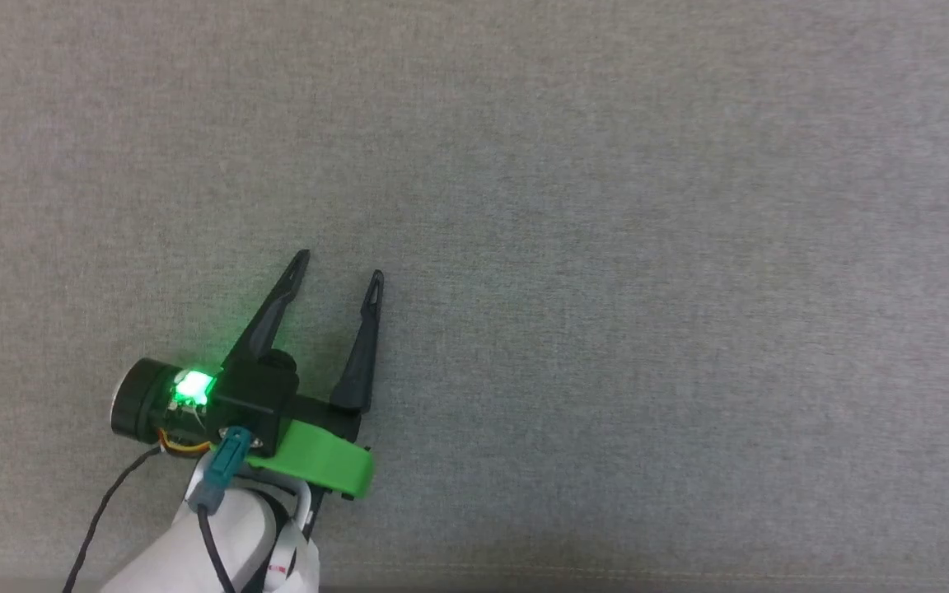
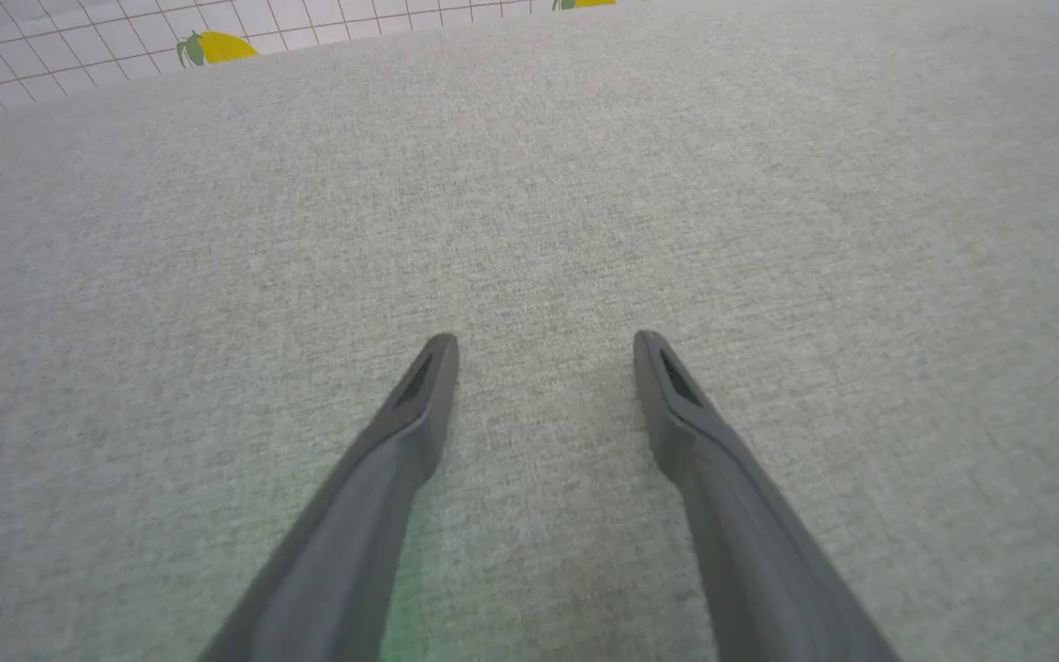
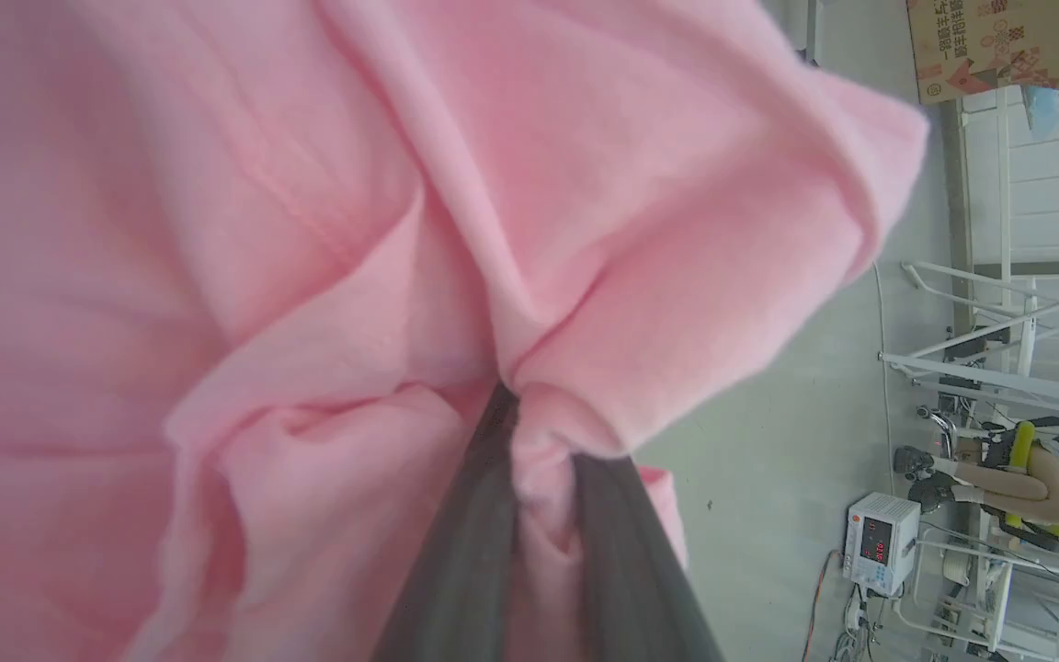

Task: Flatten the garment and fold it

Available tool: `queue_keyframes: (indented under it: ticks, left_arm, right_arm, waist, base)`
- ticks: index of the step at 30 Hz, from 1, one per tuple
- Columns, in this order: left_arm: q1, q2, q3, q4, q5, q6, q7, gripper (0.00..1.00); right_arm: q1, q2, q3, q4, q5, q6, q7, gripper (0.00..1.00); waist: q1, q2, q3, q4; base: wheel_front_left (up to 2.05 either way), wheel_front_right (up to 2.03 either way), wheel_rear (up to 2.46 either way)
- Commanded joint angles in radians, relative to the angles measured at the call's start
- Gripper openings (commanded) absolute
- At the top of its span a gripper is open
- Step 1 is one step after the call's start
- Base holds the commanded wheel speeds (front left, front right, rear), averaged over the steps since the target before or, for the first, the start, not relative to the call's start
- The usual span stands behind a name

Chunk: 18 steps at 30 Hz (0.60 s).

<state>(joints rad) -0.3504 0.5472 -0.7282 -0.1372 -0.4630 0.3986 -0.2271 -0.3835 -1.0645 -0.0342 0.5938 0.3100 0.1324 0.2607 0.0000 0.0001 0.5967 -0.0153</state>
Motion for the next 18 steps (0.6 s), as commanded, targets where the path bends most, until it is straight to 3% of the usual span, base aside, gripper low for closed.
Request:
queue_keyframes:
  ticks: [1, 3, 4, 5, 6, 13, 18]
  left_arm:
    - [-0.018, 0.01, 0.004, -0.004, 0.011, 0.006, 0.002, 1.0]
    - [-0.019, 0.013, 0.006, -0.008, 0.012, 0.007, 0.001, 1.0]
    - [-0.02, 0.014, 0.006, -0.008, 0.011, 0.007, 0.001, 1.0]
    - [-0.02, 0.014, 0.006, -0.007, 0.011, 0.007, 0.001, 1.0]
    - [-0.02, 0.013, 0.006, -0.004, 0.01, 0.007, 0.0, 1.0]
    - [-0.012, -0.007, 0.001, 0.044, -0.008, 0.001, -0.006, 1.0]
    - [0.001, -0.022, 0.002, 0.084, -0.027, -0.004, -0.011, 1.0]
  right_arm:
    - [-0.001, 0.01, -0.015, 0.013, -0.013, -0.002, -0.015, 0.0]
    - [-0.01, 0.021, -0.035, 0.036, -0.03, -0.002, -0.027, 0.0]
    - [-0.015, 0.025, -0.044, 0.046, -0.041, -0.002, -0.035, 0.16]
    - [-0.019, 0.026, -0.049, 0.053, -0.053, -0.002, -0.044, 0.93]
    - [-0.025, 0.028, -0.055, 0.06, -0.069, -0.002, -0.056, 1.0]
    - [-0.066, 0.04, -0.047, 0.049, -0.132, -0.002, -0.1, 1.0]
    - [-0.132, 0.064, 0.002, -0.024, -0.111, -0.002, -0.127, 1.0]
  waist:
    - [0.0, -0.0001, 0.029, 0.021]
    - [0.0, -0.0001, 0.032, 0.023]
    - [0.0, -0.0001, 0.032, 0.025]
    - [0.0, -0.0001, 0.03, 0.025]
    - [0.0, -0.0001, 0.024, 0.026]
    - [0.0, -0.0001, -0.075, 0.011]
    - [0.0, -0.0001, -0.186, -0.005]
  base:
    - [0.0, 0.0, 0.0]
    - [0.0, 0.0, 0.0]
    - [0.0, 0.0, 0.0]
    - [0.0, 0.0, 0.0]
    - [0.0, 0.0, 0.0]
    - [0.0, 0.0, 0.0]
    - [0.0, 0.0, 0.0]
